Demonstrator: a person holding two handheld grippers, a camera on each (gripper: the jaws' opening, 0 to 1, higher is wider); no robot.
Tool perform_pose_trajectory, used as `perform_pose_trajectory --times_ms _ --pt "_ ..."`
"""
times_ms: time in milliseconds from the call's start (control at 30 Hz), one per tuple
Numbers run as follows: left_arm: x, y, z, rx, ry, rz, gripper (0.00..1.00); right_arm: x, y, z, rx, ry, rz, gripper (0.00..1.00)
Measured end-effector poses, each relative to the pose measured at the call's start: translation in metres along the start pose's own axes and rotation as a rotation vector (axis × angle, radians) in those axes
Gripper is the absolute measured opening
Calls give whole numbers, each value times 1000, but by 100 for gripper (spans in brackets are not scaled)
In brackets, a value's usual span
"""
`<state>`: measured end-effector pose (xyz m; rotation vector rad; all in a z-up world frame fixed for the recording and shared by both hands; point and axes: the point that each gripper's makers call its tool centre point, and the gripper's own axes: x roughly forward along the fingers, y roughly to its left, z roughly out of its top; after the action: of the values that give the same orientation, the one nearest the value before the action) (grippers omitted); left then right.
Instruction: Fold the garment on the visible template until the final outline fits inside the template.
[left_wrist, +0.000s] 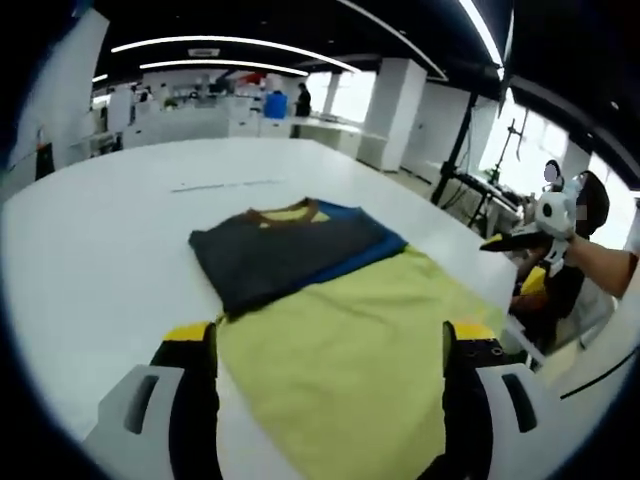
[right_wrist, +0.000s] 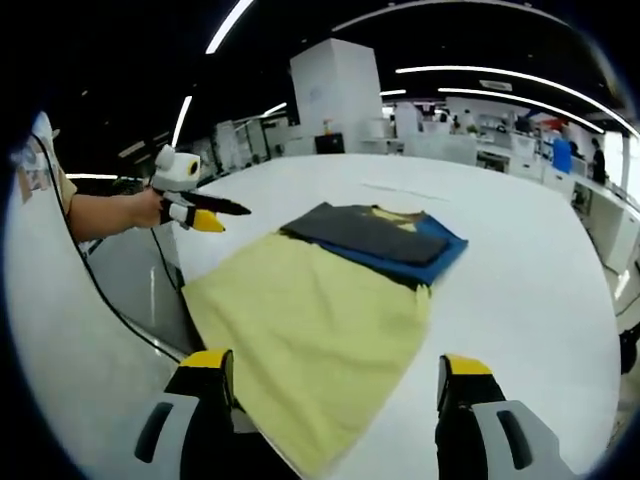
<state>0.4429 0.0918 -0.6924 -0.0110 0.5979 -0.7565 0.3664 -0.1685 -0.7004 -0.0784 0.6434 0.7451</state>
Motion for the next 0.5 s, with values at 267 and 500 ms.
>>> perform_pose_trajectory --times_ms 267,500 --pt "-9 -3 -24 6 20 -1 89 3 1 -11 11 15 1 82" --pt "-21 -5 -36 7 9 -10 88 2 1 -16 19 15 -2 82"
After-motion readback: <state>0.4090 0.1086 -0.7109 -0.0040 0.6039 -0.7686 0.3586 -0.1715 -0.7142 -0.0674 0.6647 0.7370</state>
